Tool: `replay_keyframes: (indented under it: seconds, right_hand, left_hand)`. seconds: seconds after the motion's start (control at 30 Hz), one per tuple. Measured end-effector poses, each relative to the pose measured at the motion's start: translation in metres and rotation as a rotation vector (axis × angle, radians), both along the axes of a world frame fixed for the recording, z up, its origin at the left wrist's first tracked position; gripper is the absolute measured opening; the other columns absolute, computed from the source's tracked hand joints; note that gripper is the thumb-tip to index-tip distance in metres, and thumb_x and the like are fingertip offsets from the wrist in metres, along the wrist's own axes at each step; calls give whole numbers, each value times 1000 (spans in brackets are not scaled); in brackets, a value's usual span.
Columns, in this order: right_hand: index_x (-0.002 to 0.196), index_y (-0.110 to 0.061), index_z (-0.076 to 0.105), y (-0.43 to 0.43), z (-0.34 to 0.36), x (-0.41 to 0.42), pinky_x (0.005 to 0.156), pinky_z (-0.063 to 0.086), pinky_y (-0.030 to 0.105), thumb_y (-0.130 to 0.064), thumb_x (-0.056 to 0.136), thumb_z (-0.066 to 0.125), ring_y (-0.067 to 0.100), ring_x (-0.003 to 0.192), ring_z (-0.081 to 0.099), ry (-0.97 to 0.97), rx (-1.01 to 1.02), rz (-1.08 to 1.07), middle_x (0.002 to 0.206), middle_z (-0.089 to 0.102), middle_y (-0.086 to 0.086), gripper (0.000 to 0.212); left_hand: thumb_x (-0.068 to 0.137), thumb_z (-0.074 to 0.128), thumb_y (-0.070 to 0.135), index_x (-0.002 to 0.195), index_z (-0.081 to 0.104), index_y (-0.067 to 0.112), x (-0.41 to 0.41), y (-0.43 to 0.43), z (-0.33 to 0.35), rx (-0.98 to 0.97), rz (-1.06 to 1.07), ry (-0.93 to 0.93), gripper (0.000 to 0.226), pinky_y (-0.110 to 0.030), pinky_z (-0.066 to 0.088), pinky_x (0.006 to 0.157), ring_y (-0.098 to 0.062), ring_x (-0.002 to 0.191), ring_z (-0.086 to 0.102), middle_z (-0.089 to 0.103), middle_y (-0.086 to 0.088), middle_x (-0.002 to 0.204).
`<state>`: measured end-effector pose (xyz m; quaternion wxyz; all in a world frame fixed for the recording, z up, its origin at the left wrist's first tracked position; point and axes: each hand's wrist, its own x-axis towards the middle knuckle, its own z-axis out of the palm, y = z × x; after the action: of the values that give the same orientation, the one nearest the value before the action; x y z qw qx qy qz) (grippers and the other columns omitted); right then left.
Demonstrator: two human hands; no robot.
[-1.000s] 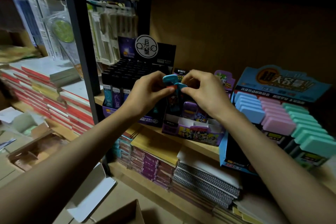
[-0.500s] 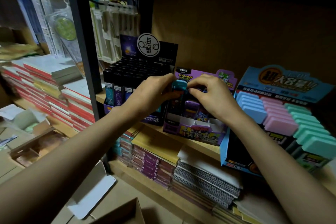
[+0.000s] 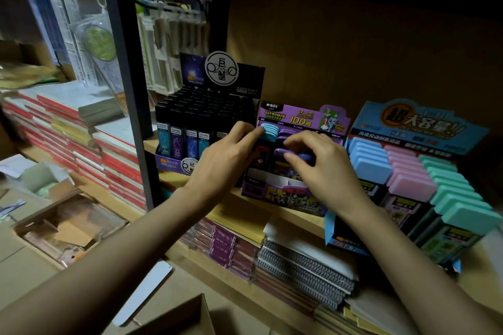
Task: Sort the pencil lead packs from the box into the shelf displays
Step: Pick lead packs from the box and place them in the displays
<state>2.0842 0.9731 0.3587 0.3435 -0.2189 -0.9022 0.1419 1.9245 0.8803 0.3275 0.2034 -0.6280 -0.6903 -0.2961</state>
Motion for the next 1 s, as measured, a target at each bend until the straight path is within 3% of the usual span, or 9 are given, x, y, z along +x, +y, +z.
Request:
replay_keyframes:
  seconds: [0.23, 0.4, 0.57, 0.73, 0.83, 1.0]
  right_hand:
    - [95, -9, 68, 15, 0, -16, 88, 37, 32, -14, 85, 66, 26, 108, 46, -5, 280, -205, 108, 57, 8, 11]
    - [100, -12, 67, 20, 1, -18, 85, 29, 28, -14, 88, 62, 25, 100, 50, -57, 296, -160, 98, 64, 4, 13]
    - [114, -11, 66, 19, 7, -9, 93, 30, 33, -14, 92, 56, 26, 107, 48, -157, 270, -108, 110, 64, 6, 25]
    - [118, -10, 64, 1, 14, 9, 98, 31, 36, -12, 92, 56, 26, 113, 45, -177, 237, -10, 117, 61, 6, 27]
    - [112, -7, 66, -23, 13, 19, 95, 34, 34, -9, 91, 58, 26, 108, 48, -120, 231, 57, 112, 63, 7, 23]
    - [103, -8, 70, -84, -14, 21, 84, 41, 25, -12, 89, 61, 20, 99, 60, -216, 26, 270, 104, 69, 6, 17]
  left_hand:
    - [89, 62, 19, 145, 33, 9, 5, -3, -6, -30, 21, -43, 64, -42, 55, 64, -28, 93, 61, 49, -11, 128]
    - [91, 57, 29, 150, 17, 15, 7, 0, -2, -111, 39, -89, 73, -38, 53, 76, -25, 107, 55, 38, -6, 139]
    - [92, 56, 29, 150, -2, 11, 16, -10, 3, -190, 58, -109, 84, -34, 52, 79, -24, 109, 54, 25, -8, 147]
    - [93, 53, 27, 144, 30, 13, 19, -57, -1, -186, 60, -52, 56, -16, 41, 77, -12, 101, 54, 37, -5, 140]
    - [92, 54, 22, 127, 50, 12, 20, -94, -15, -227, 14, -43, 37, -20, 48, 76, -12, 96, 55, 51, -4, 123]
    - [92, 54, 21, 113, 59, 15, 23, -160, -85, -384, 0, -233, 22, -20, 47, 73, -9, 89, 57, 59, 0, 110]
